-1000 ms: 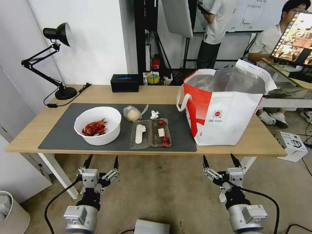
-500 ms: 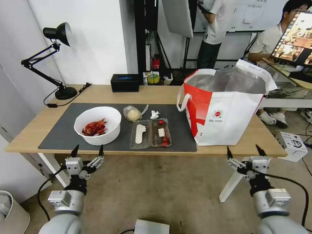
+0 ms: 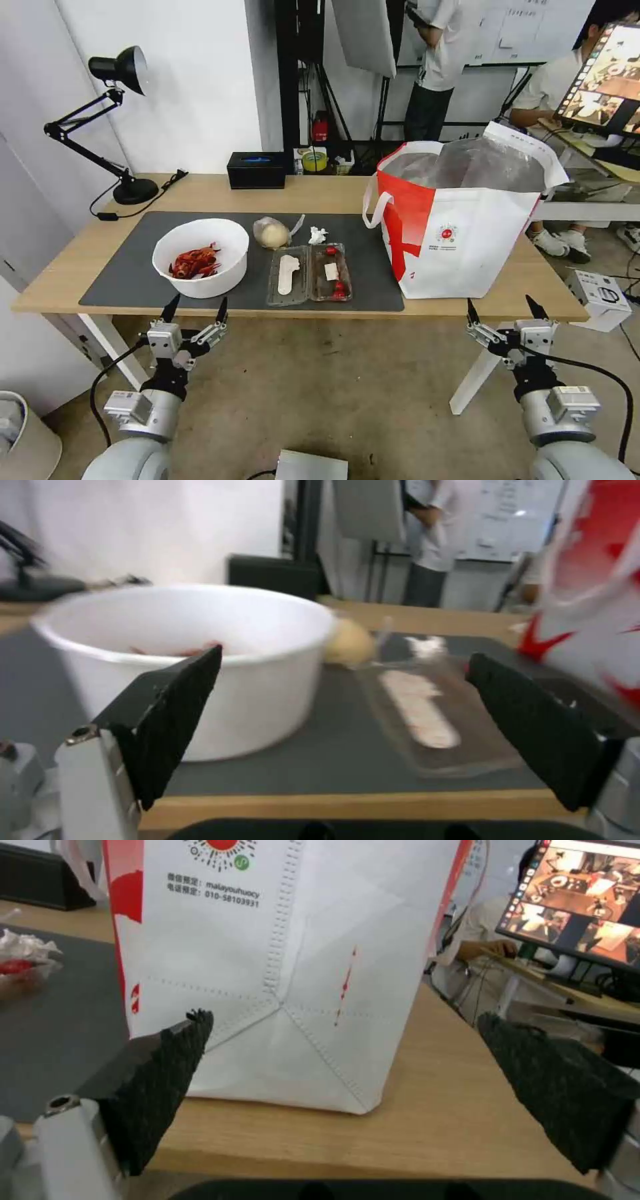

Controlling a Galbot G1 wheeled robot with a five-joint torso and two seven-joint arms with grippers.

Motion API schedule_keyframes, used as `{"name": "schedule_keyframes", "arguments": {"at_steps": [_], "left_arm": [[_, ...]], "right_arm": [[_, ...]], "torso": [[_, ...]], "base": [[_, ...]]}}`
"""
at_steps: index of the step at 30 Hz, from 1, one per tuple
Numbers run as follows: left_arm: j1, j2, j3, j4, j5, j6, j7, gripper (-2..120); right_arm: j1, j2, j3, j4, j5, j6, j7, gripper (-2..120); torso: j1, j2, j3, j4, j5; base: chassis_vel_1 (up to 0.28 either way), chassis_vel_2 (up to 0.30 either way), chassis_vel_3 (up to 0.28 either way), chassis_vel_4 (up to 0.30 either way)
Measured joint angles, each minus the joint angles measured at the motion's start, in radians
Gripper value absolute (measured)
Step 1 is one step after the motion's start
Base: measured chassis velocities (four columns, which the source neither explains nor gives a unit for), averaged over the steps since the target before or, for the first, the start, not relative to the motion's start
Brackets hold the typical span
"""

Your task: Pick up the trash from the table and place it into the takeout bag.

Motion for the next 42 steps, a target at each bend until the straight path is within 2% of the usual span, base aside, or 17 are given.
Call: {"name": "schedule_keyframes", "arguments": {"at_steps": [1,2,5,6,8,16,18,19,22,23,25,26,29,33,37,40,42], "left_arm": [[0.000,0.012,0.013,-0.017,-0.044,0.030,-0.008,100],[0.000,0.012,0.013,-0.017,-0.044,0.030,-0.008,100],[-0.006,0.036,0.056,-0.054,-0.181,0.110,-0.049,100],[-0.006,0.036,0.056,-0.054,-0.181,0.110,-0.049,100],[-0.033,0.051,0.097,-0.058,-0.268,0.149,-0.090,100],[-0.093,0.062,0.211,-0.034,-0.432,0.204,-0.182,100],[-0.116,0.041,0.248,-0.034,-0.532,0.225,-0.249,100],[-0.116,0.041,0.248,-0.034,-0.532,0.225,-0.249,100],[-0.156,0.007,0.275,-0.051,-0.695,0.265,-0.360,100],[-0.156,0.007,0.275,-0.051,-0.695,0.265,-0.360,100],[-0.201,-0.014,0.289,-0.051,-0.784,0.282,-0.428,100],[-0.201,-0.014,0.289,-0.051,-0.784,0.282,-0.428,100],[-0.265,-0.037,0.317,-0.032,-0.862,0.294,-0.500,100],[-0.303,-0.068,0.348,0.001,-0.879,0.296,-0.525,100],[-0.319,-0.106,0.358,0.025,-0.879,0.296,-0.529,100],[-0.334,-0.178,0.371,0.057,-0.879,0.303,-0.529,100],[-0.340,-0.197,0.376,0.070,-0.875,0.304,-0.529,100]], "right_arm": [[0.000,0.000,-0.002,0.000,0.000,0.000,0.000,100],[0.000,0.000,-0.002,0.000,0.000,0.000,0.000,100],[0.006,-0.010,-0.010,0.000,0.001,0.000,-0.001,100],[0.006,-0.010,-0.010,0.000,0.001,0.000,-0.001,100],[0.007,-0.015,-0.010,0.000,0.004,0.000,-0.001,100],[0.004,-0.021,-0.008,-0.001,0.007,0.000,-0.002,100],[0.003,-0.015,-0.009,-0.004,0.007,0.000,-0.002,100],[0.003,-0.015,-0.009,-0.004,0.007,0.000,-0.002,100],[0.001,-0.011,-0.010,-0.013,0.005,0.000,-0.002,100],[0.001,-0.011,-0.010,-0.013,0.005,0.000,-0.002,100],[0.002,-0.010,-0.011,-0.018,0.005,0.000,-0.001,100],[0.002,-0.010,-0.011,-0.018,0.005,0.000,-0.001,100],[0.006,-0.004,-0.015,-0.024,0.004,0.000,0.000,100],[0.005,0.001,-0.016,-0.031,0.000,0.000,0.000,100],[0.004,0.003,-0.015,-0.036,-0.001,0.000,0.001,100],[0.005,0.006,-0.013,-0.040,-0.001,0.000,0.001,100],[0.005,0.008,-0.012,-0.041,-0.001,0.000,0.002,100]], "torso": [[0.000,0.000,0.000,0.0000,0.0000],[0.000,0.000,0.000,0.0000,0.0000],[0.000,0.000,0.000,0.0003,0.0000],[0.000,0.000,0.000,0.0003,0.0000],[0.000,0.000,0.000,0.0000,0.0000],[0.000,0.000,0.000,-0.0001,0.0000],[0.000,0.000,0.000,0.0000,0.0001],[0.000,0.000,0.000,0.0000,0.0001],[0.000,0.000,0.000,0.0000,0.0001],[0.000,0.000,0.000,0.0000,0.0001],[0.000,0.000,0.000,0.0000,0.0002],[0.000,0.000,0.000,0.0000,0.0002],[0.000,0.000,0.000,-0.0001,0.0002],[0.000,0.000,0.000,0.0000,0.0001],[0.000,0.000,0.000,0.0000,0.0002],[0.000,0.000,0.000,0.0000,0.0002],[0.000,0.000,0.000,0.0000,0.0001]], "base": [[0.000,0.000,0.000,0.000],[0.000,0.000,0.000,0.000],[0.000,0.000,0.000,0.000],[0.000,0.000,0.000,0.000],[0.000,0.000,0.000,0.000],[0.000,0.000,0.000,0.000],[0.000,0.000,0.000,0.000],[0.000,0.000,0.000,0.000],[0.000,0.000,0.000,0.000],[0.000,0.000,0.000,0.000],[0.000,0.000,0.000,0.000],[0.000,0.000,0.000,0.000],[0.000,0.000,0.000,0.000],[0.000,0.000,0.000,0.000],[0.000,0.000,0.000,0.000],[0.000,0.000,0.000,0.000],[0.000,0.000,0.000,0.000]]}}
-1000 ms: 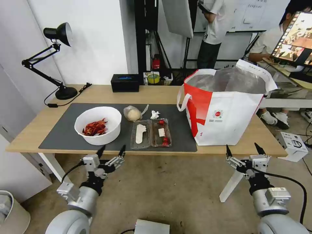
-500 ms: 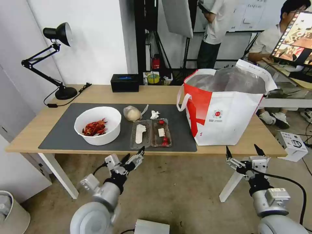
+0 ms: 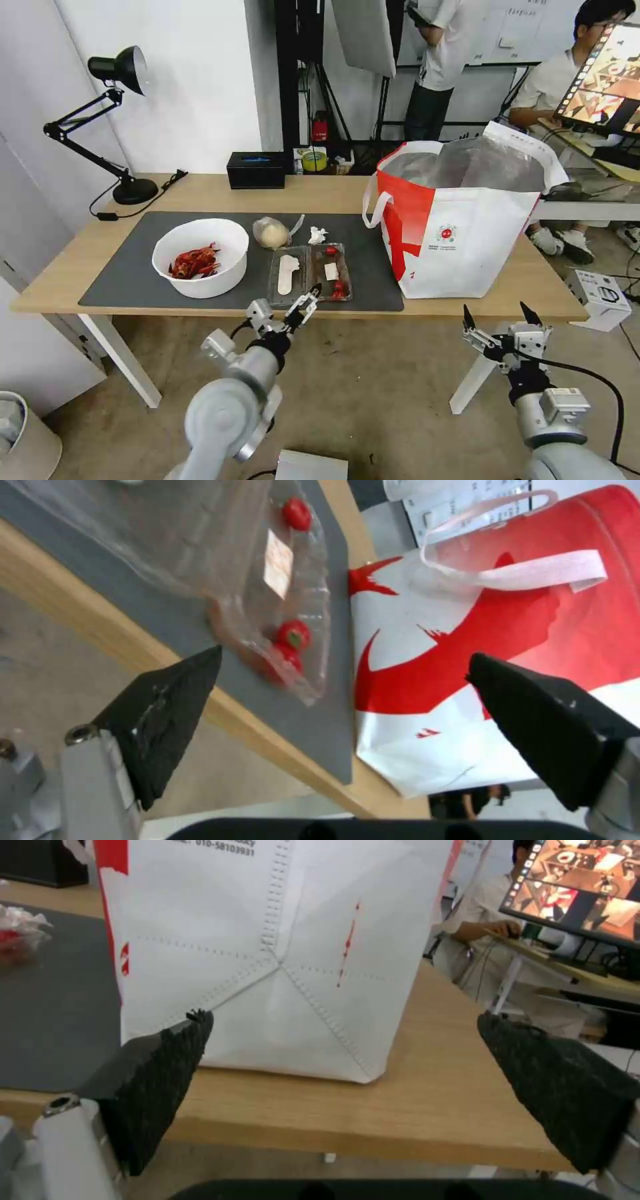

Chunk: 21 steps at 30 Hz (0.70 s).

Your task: Pick up the trash from the table and place it into the takeout bag.

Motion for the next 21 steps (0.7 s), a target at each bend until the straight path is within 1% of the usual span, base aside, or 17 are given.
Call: {"name": "schedule_keyframes", "arguments": {"at_steps": [2,7,11,14,16,21], "left_arm": [[-0.008,-0.016,0.003,0.020,0.007,0.000,0.001,100],[-0.018,-0.015,-0.005,0.042,0.014,-0.007,0.005,100],[-0.040,0.000,-0.021,0.061,0.015,-0.017,0.014,100],[-0.056,0.031,-0.032,0.078,0.014,-0.021,0.023,100],[-0.057,0.039,-0.035,0.081,0.014,-0.022,0.027,100],[-0.056,0.044,-0.042,0.083,0.007,-0.022,0.030,100]], "right_arm": [[-0.001,0.004,0.002,-0.005,-0.001,0.002,0.000,100],[-0.004,0.011,0.004,-0.014,-0.004,0.009,0.000,100],[0.000,0.014,0.001,-0.021,-0.008,0.011,0.000,100],[0.002,0.015,-0.003,-0.027,-0.012,0.011,0.000,100],[0.003,0.015,-0.003,-0.030,-0.013,0.012,0.000,100],[0.005,0.015,-0.003,-0.038,-0.013,0.014,0.000,100]], "torso": [[0.000,0.000,0.000,0.0000,0.0000],[0.000,0.000,0.000,0.0000,0.0000],[0.000,0.000,0.000,0.0000,-0.0001],[0.000,0.000,0.000,0.0000,-0.0002],[0.000,0.000,0.000,0.0000,-0.0002],[0.000,0.000,0.000,0.0000,-0.0002]], "base": [[0.000,0.000,0.000,0.000],[0.000,0.000,0.000,0.000],[0.000,0.000,0.000,0.000],[0.000,0.000,0.000,0.000],[0.000,0.000,0.000,0.000],[0.000,0.000,0.000,0.000]]}}
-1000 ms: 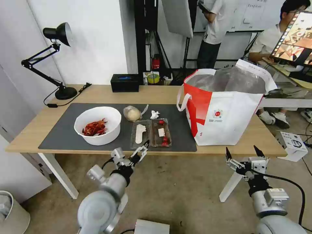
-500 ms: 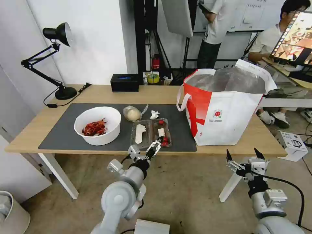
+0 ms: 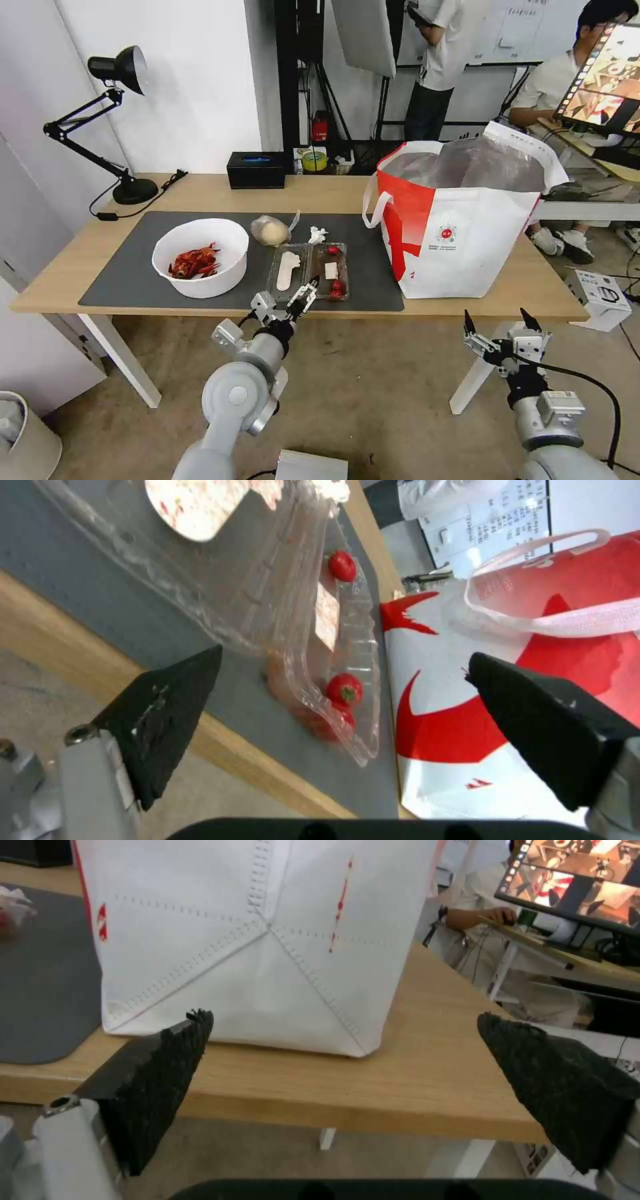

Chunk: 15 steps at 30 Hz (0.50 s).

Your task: Pick up the trash from the table and place it into the takeout bag.

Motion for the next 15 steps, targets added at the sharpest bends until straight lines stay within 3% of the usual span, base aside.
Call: {"name": "schedule_keyframes", "arguments": {"at_steps": [15], "left_arm": [[0.015,-0.009,-0.010,0.018,0.012,-0.003,0.017,100]], "right_arm": [[0.003,0.016,-0.008,-0.032,-0.008,0.021,0.003,100]], "torso": [[0.000,0.000,0.000,0.0000,0.0000]], "base": [[0.000,0.000,0.000,0.000]]}}
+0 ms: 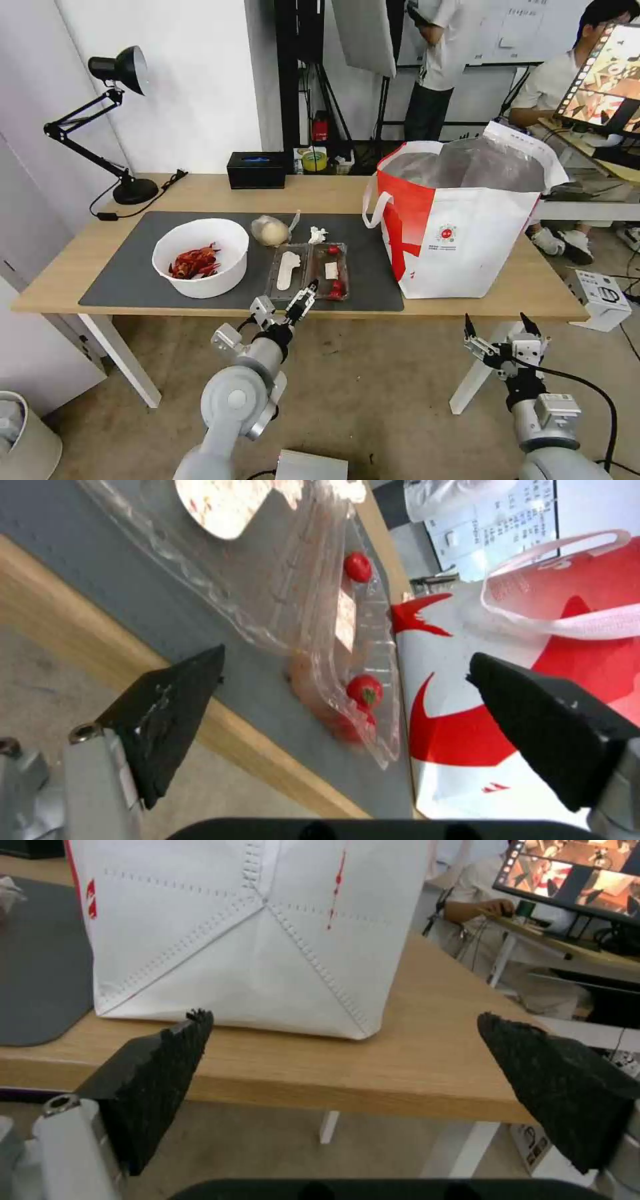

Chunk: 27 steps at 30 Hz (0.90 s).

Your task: Pick up the trash from the table and place it into the takeout bag.

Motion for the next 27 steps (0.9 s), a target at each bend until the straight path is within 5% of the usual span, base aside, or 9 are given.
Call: {"name": "schedule_keyframes", "arguments": {"at_steps": [12,27], "left_arm": [[0.021,-0.001,-0.055,0.017,0.054,-0.105,0.044,100],[-0.016,0.001,-0.027,-0.002,0.043,-0.145,0.094,100]], "right_arm": [[0.026,-0.011,-0.038,-0.031,-0.002,0.006,-0.001,100],[0.022,-0.011,-0.042,-0.034,-0.008,0.012,-0.001,100]], "torso": [[0.000,0.000,0.000,0.0006,0.0000],[0.000,0.000,0.000,0.0000,0.0000]], "base": [[0.000,0.000,0.000,0.000],[0.000,0.000,0.000,0.000]]}}
